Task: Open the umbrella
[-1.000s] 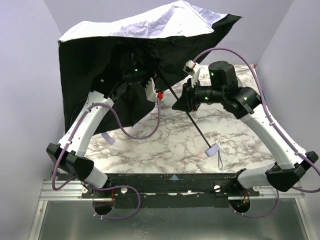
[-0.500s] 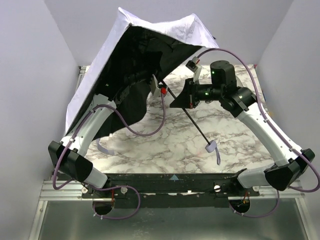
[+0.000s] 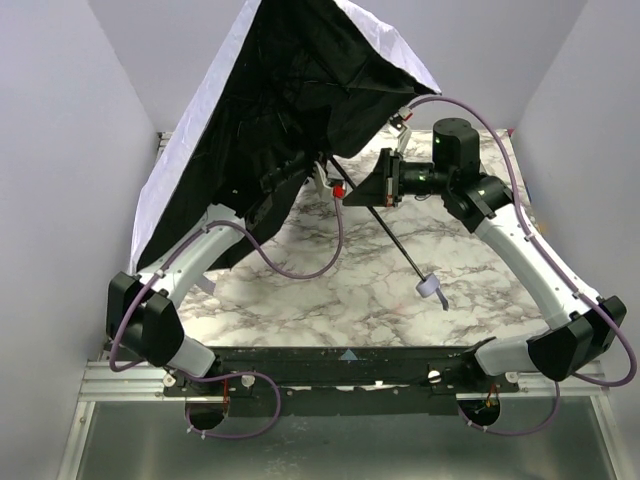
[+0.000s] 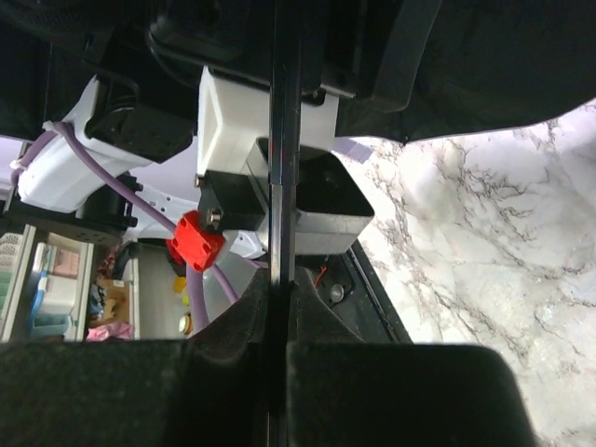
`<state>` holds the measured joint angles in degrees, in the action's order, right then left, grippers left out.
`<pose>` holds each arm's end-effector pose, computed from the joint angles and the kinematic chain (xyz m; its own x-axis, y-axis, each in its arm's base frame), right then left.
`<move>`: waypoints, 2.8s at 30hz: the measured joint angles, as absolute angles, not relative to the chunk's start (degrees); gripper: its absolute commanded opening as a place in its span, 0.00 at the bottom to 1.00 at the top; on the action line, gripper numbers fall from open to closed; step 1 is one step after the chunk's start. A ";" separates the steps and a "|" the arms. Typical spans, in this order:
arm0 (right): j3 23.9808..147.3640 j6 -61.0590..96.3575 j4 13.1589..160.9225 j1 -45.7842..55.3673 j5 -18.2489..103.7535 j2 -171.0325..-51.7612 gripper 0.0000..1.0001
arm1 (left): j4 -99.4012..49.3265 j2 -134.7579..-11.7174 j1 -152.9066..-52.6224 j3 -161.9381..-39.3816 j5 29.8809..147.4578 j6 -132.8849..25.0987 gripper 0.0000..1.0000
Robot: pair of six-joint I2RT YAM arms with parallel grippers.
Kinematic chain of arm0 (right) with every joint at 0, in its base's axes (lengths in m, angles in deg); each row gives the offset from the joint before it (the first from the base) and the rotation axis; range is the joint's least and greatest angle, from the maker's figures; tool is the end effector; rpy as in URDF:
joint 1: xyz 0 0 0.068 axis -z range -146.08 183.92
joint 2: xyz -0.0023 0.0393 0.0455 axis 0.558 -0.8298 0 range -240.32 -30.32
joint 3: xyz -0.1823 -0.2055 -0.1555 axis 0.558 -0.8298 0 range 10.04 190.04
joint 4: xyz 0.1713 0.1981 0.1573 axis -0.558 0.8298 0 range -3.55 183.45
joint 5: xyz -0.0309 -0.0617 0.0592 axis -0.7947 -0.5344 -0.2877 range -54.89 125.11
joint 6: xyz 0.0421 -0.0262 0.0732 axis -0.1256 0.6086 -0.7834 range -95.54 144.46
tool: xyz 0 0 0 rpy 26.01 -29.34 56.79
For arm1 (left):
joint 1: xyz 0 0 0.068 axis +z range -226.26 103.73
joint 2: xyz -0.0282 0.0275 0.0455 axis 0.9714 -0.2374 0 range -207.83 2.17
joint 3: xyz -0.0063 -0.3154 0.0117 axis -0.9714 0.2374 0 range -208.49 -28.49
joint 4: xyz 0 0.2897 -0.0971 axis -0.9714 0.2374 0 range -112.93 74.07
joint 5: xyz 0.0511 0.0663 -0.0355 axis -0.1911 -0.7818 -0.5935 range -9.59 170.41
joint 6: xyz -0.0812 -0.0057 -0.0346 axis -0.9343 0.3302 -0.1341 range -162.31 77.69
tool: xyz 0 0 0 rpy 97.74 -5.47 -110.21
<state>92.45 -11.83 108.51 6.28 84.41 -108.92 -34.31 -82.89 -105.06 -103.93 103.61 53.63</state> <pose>0.2958 0.2220 0.4554 -0.7803 0.0271 -0.6248 -0.5936 0.2825 0.7536 0.3683 -0.2377 0.4354 0.7808 0.6140 0.1155 -0.1083 -0.0491 0.9929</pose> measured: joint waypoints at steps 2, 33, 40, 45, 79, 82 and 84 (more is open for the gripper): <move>92.41 -12.20 107.94 6.39 84.56 -108.92 0.00 | -33.70 -82.39 -105.80 -103.78 102.84 53.65 0.52; 89.22 -20.31 103.24 10.39 89.00 -107.66 0.00 | -29.92 -76.33 -114.18 -98.64 76.05 46.81 0.56; 87.90 -22.06 101.87 11.02 89.15 -107.66 0.00 | -46.62 -77.69 -113.02 -93.33 79.13 41.30 0.41; 87.27 -21.82 100.71 11.50 89.41 -107.59 0.00 | -52.54 -79.33 -112.62 -92.80 80.55 39.55 0.15; 95.86 30.49 143.90 10.76 78.53 -108.12 0.18 | -44.06 -91.52 -102.50 -107.45 97.51 54.59 0.00; 95.86 31.51 146.43 10.78 78.51 -107.96 0.09 | -45.28 -93.34 -99.38 -109.20 95.61 55.29 0.02; 95.77 31.25 145.40 10.98 77.83 -108.09 0.00 | -45.79 -94.01 -97.96 -109.61 96.59 55.66 0.04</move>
